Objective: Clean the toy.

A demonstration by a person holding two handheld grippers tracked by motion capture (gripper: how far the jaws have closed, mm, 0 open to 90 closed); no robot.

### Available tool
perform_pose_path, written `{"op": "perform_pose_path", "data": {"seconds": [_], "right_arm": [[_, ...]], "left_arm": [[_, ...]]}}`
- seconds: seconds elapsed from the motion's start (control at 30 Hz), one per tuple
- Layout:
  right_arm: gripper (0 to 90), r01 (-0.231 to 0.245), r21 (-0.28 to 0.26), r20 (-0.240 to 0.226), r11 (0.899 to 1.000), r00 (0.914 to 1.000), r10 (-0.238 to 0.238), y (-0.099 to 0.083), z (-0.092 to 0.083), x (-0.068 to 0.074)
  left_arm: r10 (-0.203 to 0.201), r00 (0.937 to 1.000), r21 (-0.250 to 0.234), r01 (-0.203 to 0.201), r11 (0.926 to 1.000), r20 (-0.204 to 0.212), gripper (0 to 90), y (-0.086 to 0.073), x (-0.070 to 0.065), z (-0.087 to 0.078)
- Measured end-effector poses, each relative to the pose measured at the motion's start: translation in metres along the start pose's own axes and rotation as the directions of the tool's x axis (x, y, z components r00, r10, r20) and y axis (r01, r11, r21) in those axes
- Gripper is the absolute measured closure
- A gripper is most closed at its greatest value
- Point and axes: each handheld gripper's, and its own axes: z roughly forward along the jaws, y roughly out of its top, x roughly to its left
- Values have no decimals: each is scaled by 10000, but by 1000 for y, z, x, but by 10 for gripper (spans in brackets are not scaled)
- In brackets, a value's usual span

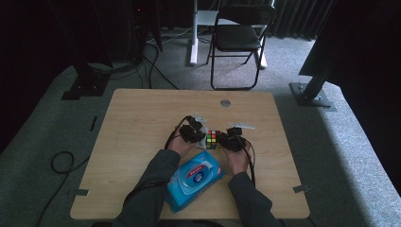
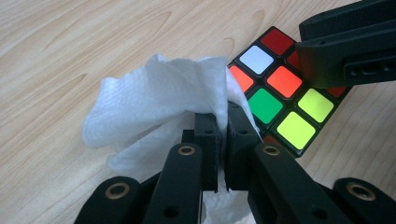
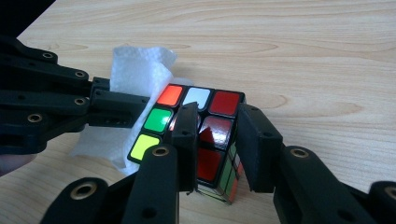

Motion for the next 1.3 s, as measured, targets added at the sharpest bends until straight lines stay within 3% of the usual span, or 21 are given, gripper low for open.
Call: {"op": "perform_pose_path", "data": {"seconds": [0.27,0.4,0.53,0.67,1.1,1.3], "right_arm": [[694,4,19,-4,10000,10000,-4,0,0,0],[694,2,4,0,10000,10000,-2,0,0,0],[694,5,-1,-7,10000,10000,-5,-1,0,0],[694,-1,7,-8,10000,10000,2,0,0,0],[694,9,-7,-6,10000,10000,-9,-1,0,0],[694,-2,-35,-29,10000,10000,2,-1,0,-1]], "left_arm": [[121,9999,389,-121,9992,-5,857,2,1,5],[244,9997,881,-241,9958,-23,857,-2,-2,14],[194,9998,1011,-204,9947,105,857,-4,-1,17],[418,9991,1380,-413,9896,-9,855,-6,-3,24],[394,9992,1521,-397,9876,48,849,-6,-2,26],[288,9992,1240,-319,9918,271,846,-6,0,20]]}}
